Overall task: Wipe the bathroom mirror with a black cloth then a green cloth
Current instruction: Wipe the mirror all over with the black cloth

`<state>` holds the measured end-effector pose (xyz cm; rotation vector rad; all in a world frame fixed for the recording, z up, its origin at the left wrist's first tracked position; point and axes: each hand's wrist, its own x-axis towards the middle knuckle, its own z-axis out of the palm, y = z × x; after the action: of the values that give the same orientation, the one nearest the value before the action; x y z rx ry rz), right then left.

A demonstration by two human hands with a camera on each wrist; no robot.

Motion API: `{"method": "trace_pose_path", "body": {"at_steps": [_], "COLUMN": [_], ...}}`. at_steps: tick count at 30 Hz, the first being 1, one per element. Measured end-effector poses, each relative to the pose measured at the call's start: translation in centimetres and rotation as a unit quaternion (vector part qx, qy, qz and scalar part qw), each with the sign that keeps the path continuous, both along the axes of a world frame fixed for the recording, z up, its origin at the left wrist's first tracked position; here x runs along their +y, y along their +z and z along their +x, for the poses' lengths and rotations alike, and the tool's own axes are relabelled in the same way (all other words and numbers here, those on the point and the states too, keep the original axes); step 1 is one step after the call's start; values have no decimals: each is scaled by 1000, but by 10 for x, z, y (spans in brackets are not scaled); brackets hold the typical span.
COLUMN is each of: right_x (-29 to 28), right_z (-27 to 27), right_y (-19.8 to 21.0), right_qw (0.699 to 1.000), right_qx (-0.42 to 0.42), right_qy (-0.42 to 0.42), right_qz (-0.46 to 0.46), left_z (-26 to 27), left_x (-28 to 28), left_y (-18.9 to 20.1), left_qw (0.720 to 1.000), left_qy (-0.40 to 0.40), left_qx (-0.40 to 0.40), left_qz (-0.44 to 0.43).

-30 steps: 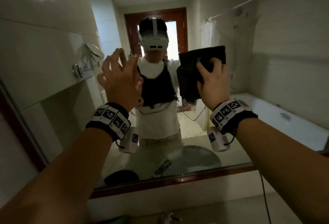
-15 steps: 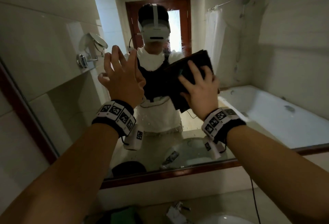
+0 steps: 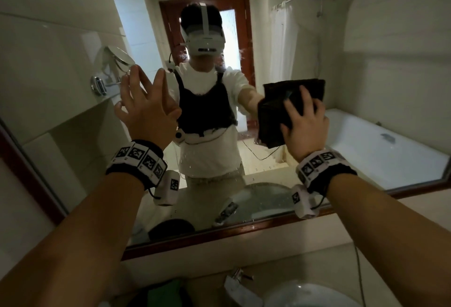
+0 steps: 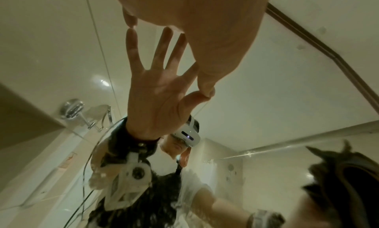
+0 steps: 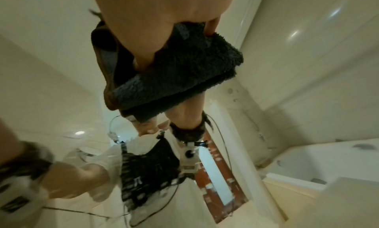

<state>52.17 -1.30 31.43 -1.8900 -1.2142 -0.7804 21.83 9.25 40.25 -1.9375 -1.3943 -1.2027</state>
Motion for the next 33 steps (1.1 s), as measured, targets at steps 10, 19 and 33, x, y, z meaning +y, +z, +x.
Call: {"method": "trace_pose_path", "body": {"at_steps": [10, 19, 33], "right_x": [-2, 37, 10], "right_z": [7, -85, -28], "right_y": [-3, -6, -27], "right_qw": [999, 992, 998], "right_qx": [51, -41, 13], "right_qy": [5, 116, 63], "right_qz": [17, 11, 14], "left_z": [-8, -10, -9], "left_x": [-4, -4, -5], "left_y": [-45, -46, -47], "left_qw": [997, 996, 996], "left_qy": [-27, -24, -14], "left_qx": [-54, -44, -42], "left_qz": [-42, -79, -76]}}
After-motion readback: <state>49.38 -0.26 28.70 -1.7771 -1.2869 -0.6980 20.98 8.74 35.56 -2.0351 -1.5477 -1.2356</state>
